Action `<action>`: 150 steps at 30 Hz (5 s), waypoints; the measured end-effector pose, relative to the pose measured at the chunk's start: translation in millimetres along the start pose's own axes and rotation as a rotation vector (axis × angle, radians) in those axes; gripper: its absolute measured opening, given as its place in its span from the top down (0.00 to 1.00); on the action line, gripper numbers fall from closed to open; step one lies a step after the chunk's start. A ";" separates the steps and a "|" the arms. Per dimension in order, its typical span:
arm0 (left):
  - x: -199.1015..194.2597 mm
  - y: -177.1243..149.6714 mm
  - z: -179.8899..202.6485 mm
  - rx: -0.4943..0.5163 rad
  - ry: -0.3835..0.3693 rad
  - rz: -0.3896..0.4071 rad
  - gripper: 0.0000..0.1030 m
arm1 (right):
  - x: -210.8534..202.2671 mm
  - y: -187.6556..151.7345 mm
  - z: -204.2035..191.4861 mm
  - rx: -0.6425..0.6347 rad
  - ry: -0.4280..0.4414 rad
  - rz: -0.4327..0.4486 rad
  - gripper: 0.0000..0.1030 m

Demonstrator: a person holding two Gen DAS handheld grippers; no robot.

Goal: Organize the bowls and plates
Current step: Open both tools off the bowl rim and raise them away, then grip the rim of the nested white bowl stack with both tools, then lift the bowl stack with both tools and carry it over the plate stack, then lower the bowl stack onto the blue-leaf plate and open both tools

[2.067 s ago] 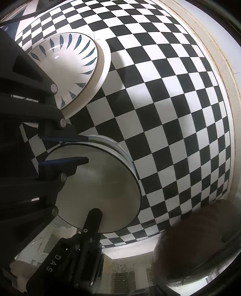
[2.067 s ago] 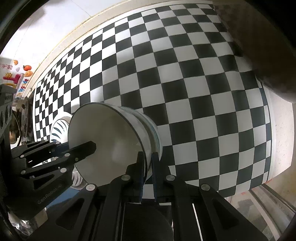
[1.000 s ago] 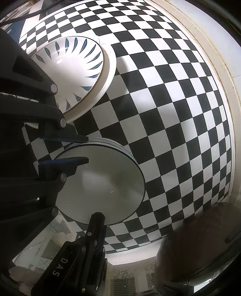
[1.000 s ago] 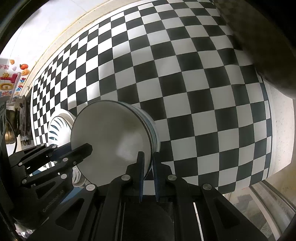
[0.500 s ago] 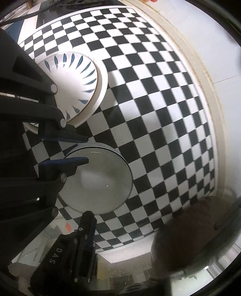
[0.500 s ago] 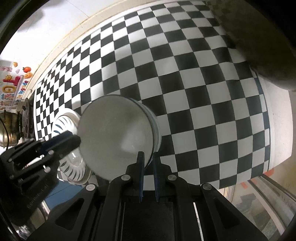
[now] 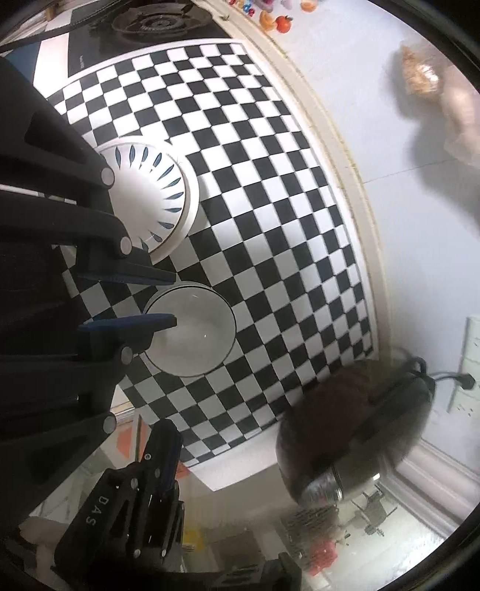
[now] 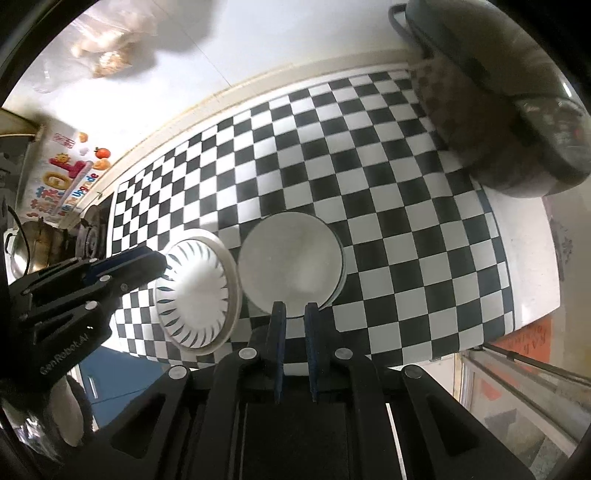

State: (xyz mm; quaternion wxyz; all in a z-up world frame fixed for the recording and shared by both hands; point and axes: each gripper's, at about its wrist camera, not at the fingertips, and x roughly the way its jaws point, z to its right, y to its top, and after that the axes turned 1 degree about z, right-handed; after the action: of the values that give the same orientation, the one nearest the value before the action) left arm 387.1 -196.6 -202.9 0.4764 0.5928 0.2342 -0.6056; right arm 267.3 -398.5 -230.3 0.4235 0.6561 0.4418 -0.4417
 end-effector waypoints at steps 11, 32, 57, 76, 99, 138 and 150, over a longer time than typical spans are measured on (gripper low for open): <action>-32.6 -18.3 11.9 0.012 -0.035 0.005 0.86 | -49.3 -23.8 -13.8 -0.019 -0.008 0.063 0.88; -11.1 -18.6 2.4 -0.037 -0.080 0.009 0.78 | -43.6 -23.9 -0.2 0.006 0.010 0.032 0.30; 187.0 31.2 -57.7 -0.353 -0.258 -0.411 0.74 | 142.4 32.4 77.8 0.214 0.107 -0.218 0.15; 232.5 24.9 -50.2 -0.289 -0.305 -0.511 0.58 | 214.9 35.5 78.3 0.274 0.210 -0.351 0.39; 220.2 13.3 -49.5 -0.319 -0.334 -0.424 0.60 | 198.6 39.2 96.9 0.297 0.282 -0.262 0.50; 105.2 -49.4 -162.1 -0.477 -0.225 -0.192 0.60 | 196.7 80.2 -115.6 -0.028 0.305 -0.242 0.56; 113.7 -89.2 -197.3 -0.549 -0.207 -0.185 0.60 | 237.1 59.6 -166.9 -0.082 0.273 -0.283 0.57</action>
State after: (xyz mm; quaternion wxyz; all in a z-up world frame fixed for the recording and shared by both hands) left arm 426.2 -24.3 -372.0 0.5829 0.3534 0.3922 -0.6176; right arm 410.5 -206.8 -404.7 0.3197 0.6234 0.6007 -0.3852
